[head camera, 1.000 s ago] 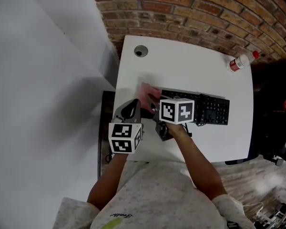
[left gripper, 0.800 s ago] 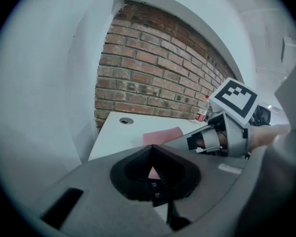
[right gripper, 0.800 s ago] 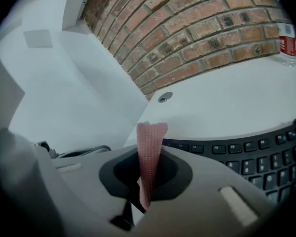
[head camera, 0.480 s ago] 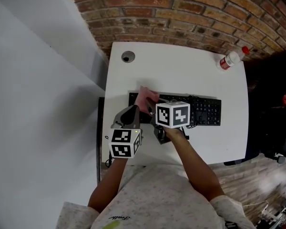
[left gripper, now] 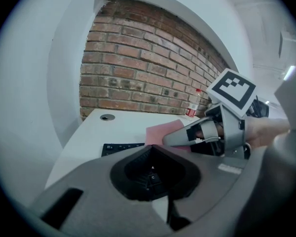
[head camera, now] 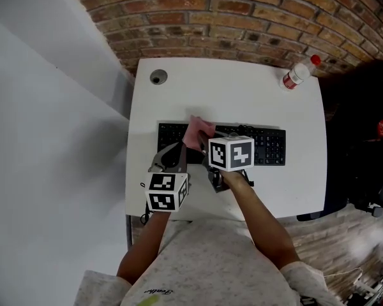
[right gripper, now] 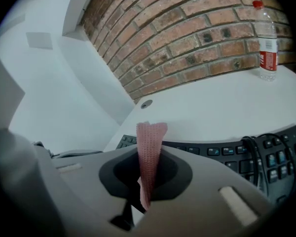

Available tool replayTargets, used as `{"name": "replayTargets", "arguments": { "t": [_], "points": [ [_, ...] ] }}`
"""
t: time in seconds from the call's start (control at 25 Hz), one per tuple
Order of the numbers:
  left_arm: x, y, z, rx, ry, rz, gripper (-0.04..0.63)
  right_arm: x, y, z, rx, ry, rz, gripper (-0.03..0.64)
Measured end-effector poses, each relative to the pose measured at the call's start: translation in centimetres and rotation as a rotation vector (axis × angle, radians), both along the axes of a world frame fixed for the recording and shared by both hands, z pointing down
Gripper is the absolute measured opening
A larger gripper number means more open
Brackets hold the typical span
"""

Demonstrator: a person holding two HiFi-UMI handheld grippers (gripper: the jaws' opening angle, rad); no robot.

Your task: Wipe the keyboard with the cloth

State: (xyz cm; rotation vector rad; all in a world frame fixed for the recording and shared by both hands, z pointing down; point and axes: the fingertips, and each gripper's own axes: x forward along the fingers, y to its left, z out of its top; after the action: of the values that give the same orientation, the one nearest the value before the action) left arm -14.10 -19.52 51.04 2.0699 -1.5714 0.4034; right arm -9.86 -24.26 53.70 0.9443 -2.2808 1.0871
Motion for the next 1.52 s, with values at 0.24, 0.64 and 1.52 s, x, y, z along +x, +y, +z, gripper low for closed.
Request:
{"name": "replayTargets", "arguments": {
  "t": [0.24, 0.64, 1.52],
  "points": [
    [3.0, 0.5, -0.5, 0.005, -0.011, 0.013, -0.003, 4.1, -0.1, -0.7, 0.012, -0.002, 0.040, 0.014],
    [7.8, 0.6, -0.8, 0.014, -0.015, 0.033, -0.003, 10.3, -0.6, -1.3, 0.020, 0.006, 0.101, 0.015],
    [16.2, -0.3, -1.6, 0.043, -0.021, 0.044, -0.003, 21.0, -1.5, -1.8, 0.006, -0.097, 0.200, 0.018]
  ]
}}
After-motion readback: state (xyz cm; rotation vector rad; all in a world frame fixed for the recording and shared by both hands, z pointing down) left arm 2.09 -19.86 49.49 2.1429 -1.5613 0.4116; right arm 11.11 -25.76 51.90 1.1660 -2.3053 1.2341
